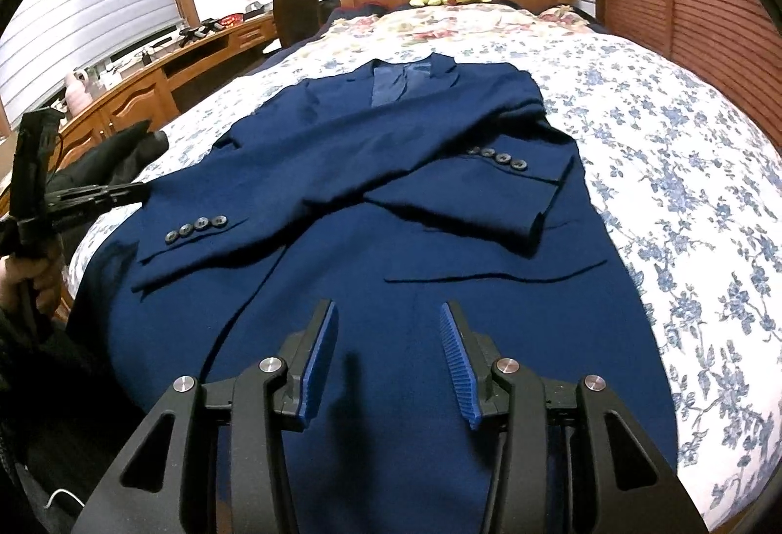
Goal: Fold large clothes
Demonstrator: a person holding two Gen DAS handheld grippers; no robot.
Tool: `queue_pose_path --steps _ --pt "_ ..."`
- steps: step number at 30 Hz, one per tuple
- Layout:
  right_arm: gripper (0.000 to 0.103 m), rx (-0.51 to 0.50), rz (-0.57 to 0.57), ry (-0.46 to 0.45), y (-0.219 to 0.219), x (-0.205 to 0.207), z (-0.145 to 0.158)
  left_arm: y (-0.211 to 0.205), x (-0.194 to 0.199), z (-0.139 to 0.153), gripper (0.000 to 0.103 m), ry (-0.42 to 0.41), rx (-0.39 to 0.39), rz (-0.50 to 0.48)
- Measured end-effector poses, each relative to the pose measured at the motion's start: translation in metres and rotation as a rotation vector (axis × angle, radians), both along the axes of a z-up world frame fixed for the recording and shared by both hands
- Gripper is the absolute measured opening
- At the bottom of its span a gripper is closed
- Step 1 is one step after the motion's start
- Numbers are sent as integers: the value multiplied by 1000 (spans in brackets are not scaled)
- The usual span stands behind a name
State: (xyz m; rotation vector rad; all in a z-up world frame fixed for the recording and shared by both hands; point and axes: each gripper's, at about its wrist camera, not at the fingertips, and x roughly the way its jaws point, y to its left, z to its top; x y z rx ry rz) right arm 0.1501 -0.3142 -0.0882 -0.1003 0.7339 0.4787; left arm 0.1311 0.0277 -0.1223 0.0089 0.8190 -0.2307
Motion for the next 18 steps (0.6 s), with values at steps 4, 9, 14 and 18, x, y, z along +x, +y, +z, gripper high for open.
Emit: queue_pose_path --steps 4,9,14,18 --pt "46 -9 -13 -17 -4 -2 5 3 -4 2 4 -5 21 5" --pt "47 -25 -31 -22 -16 -4 8 18 -25 -2 25 -30 59 58" --pt "51 -75 -65 -35 -28 -6 8 39 -49 -8 37 -3 30 85" --pt "58 -92 -93 -30 -33 -7 10 54 -60 -16 57 31 32 121"
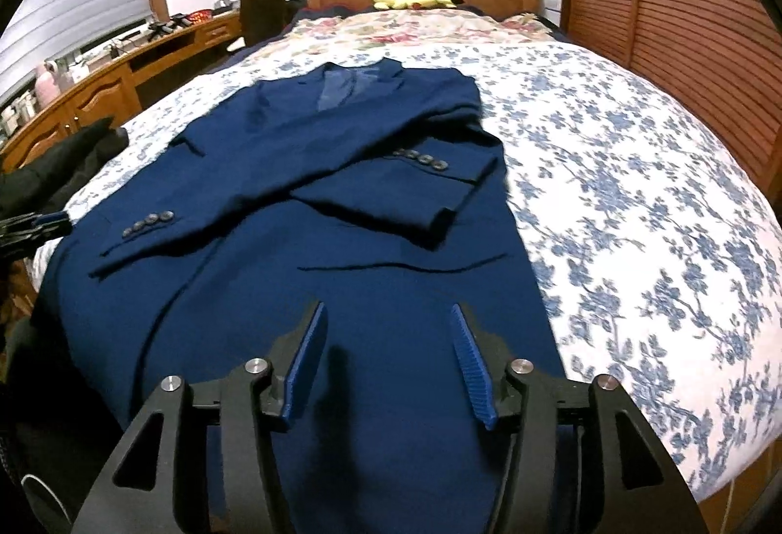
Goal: Fold large clothes
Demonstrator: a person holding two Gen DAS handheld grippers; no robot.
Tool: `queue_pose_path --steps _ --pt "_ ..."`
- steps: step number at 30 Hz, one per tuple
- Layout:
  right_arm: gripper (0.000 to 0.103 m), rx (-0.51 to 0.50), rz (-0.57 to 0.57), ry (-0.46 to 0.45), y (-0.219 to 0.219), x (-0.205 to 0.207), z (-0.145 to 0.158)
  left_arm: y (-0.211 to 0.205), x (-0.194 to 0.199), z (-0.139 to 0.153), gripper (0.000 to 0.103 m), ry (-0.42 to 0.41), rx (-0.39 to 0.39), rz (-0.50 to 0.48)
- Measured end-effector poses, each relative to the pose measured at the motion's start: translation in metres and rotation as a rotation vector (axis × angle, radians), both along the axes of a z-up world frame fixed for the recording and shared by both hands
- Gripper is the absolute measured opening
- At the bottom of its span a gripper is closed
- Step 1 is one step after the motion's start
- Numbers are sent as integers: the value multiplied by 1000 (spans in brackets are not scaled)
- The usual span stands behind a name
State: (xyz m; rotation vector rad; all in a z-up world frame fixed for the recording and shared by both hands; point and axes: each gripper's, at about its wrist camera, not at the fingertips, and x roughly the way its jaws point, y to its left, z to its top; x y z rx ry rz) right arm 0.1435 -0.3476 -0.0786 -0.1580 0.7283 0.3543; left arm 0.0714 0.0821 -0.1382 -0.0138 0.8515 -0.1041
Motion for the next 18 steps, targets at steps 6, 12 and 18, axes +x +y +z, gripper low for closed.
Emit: queue_pose_path --steps 6,12,18 --pt "66 -1 -38 -10 -8 -2 12 13 -4 -12 69 65 -29 7" --pt "68 -38 -66 -2 -18 -4 21 13 -3 -13 70 75 -20 -7" --pt "68 -70 -74 35 -32 1 15 13 -11 -13 70 61 -22 -2"
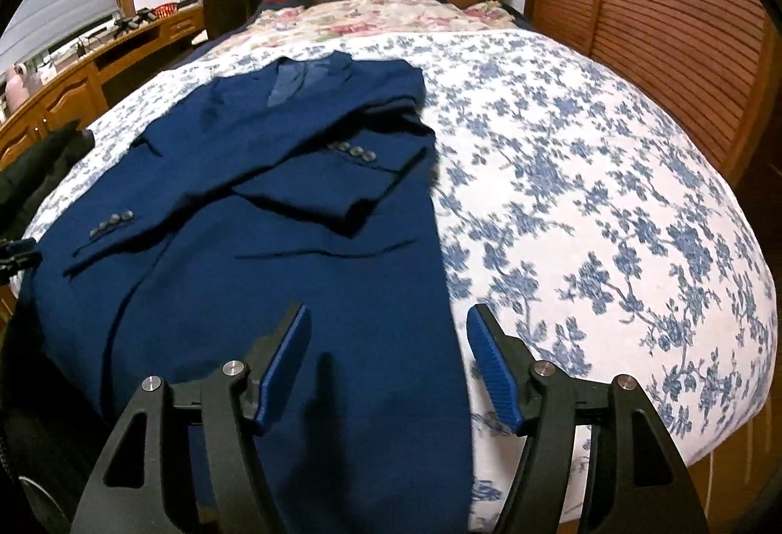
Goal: Fold large clothes
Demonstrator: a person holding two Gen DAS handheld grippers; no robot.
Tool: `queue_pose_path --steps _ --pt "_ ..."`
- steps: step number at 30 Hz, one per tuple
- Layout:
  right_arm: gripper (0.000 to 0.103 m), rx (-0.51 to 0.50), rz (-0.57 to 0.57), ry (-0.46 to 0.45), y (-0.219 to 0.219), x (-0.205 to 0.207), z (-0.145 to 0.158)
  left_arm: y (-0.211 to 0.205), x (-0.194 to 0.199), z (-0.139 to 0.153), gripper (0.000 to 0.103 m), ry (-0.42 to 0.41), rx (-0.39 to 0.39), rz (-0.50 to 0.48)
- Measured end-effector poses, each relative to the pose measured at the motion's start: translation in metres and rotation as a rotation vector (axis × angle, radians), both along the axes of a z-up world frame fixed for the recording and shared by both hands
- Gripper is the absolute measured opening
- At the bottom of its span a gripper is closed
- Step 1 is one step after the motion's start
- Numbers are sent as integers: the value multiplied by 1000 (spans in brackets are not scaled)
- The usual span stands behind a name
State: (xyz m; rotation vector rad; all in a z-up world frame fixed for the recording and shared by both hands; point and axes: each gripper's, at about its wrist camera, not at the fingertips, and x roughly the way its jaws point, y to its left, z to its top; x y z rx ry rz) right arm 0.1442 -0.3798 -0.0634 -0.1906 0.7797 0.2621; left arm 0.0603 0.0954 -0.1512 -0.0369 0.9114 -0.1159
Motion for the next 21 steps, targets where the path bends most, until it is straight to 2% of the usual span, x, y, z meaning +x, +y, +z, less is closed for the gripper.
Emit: queue_pose_path --steps 5,6,7,10,16,19,21 --pt "68 -14 -20 39 -12 4 -11 -4 -8 0 69 -9 -1 3" --pt "68 -10 -17 46 -14 3 -13 -5 -10 0 66 -10 -8 0" --pt "68 -8 -15 46 -15 3 -14 -7 -13 0 57 -14 -21 -15" --pt "68 10 -6 47 -20 -3 -15 -8 -17 -1 52 -5 -32 -31" --pt "67 27 32 76 -22 -6 -20 -5 -21 -3 50 -2 -57 -27" --pt "55 45 47 80 -21 -7 -22 -6 -23 -3 30 -2 -70 -42" --pt "50 66 56 85 -21 -7 -22 -3 -24 -3 24 4 -91 -44"
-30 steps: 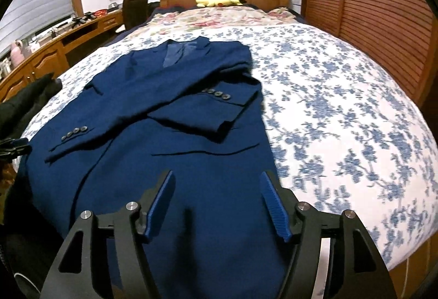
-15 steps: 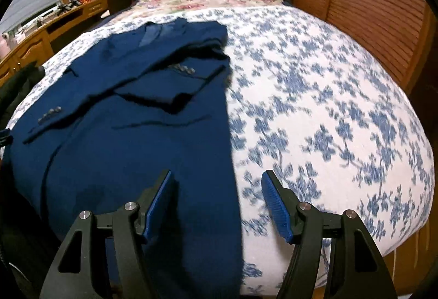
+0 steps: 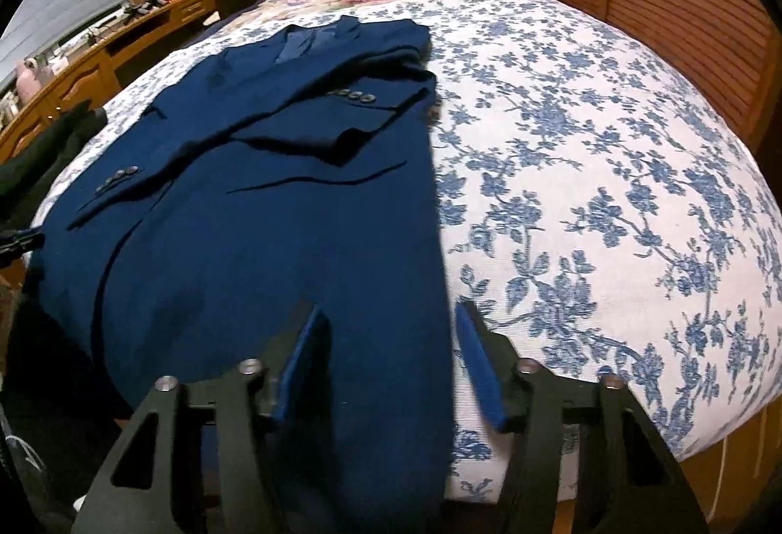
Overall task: Fold large clothes
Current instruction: 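Grasp the blazer hem with the right gripper while the left gripper grasps it too, then lift the hem with both grippers, fold it toward the collar, release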
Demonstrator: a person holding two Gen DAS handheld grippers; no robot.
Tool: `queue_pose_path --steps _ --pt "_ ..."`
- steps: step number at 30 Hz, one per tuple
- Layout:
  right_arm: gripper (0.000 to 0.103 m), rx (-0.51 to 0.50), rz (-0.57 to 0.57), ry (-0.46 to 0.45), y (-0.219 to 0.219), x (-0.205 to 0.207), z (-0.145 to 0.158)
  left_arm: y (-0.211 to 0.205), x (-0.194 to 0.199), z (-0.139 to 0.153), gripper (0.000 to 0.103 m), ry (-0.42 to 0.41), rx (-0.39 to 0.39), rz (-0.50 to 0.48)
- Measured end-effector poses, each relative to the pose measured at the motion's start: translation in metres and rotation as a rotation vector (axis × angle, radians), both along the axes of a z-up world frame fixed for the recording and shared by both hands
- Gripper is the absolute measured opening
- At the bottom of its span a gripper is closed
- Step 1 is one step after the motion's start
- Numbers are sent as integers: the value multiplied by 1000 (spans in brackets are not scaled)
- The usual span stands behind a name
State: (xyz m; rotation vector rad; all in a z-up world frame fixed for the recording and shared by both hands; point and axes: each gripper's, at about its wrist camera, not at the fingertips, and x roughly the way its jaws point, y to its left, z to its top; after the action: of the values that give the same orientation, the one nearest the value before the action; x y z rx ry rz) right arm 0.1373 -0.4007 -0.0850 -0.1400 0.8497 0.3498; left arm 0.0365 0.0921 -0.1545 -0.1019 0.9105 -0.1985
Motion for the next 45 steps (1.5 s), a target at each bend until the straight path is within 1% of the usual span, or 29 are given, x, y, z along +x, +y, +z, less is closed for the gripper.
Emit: queue_pose_path --steps 2,4,5,6,7,8,10,13,16,18,24,28,29,31,32,36,38,42,43,45 --pt "41 12 9 7 1 1 -1 2 0 1 21 11 -16 1" --pt "30 22 23 11 2 1 0 1 -2 1 21 17 -22 -7" --pt "27 24 28 12 2 2 0 0 -3 1 17 21 -20 -10" --pt "21 30 28 15 1 2 0 0 -3 1 14 22 -19 -10" --pt "13 42 26 16 1 3 0 -2 -4 3 9 20 -26 -12" --pt "11 66 27 18 -1 4 1 -2 -5 7 6 12 -37 -15" --pt "7 74 17 19 -2 6 3 -4 -9 18 5 -23 -46 -16" --pt "5 100 19 -9 -1 4 10 -10 -14 37 4 -78 -45 -24" --pt "4 161 26 -52 -1 1 27 -14 -20 64 3 -147 -55 -29" --pt "4 176 21 -84 -2 -3 43 -12 -22 81 2 -183 -75 -33" --pt "4 264 40 -191 -4 -20 96 -9 -33 125 2 -273 -72 -39" --pt "4 310 84 -276 -5 -46 136 -7 -43 162 2 -349 -72 -50" --pt "4 312 95 -297 -8 -60 142 -6 -45 167 2 -362 -73 -51" --pt "4 315 122 -343 -7 -78 164 -5 -52 189 2 -411 -73 -56" --pt "4 319 133 -365 -7 -87 173 -4 -52 194 2 -425 -74 -59" --pt "4 333 168 -445 -14 -127 203 -5 -61 228 2 -497 -85 -80" --pt "4 335 180 -485 -20 -146 217 -5 -67 245 2 -534 -77 -91" --pt "4 338 188 -551 -35 -181 235 -5 -75 261 2 -581 -78 -99" --pt "4 338 191 -560 -39 -185 234 -7 -74 263 2 -590 -65 -89" --pt "4 320 157 -575 -49 -188 230 -9 -65 258 2 -583 -47 -81"
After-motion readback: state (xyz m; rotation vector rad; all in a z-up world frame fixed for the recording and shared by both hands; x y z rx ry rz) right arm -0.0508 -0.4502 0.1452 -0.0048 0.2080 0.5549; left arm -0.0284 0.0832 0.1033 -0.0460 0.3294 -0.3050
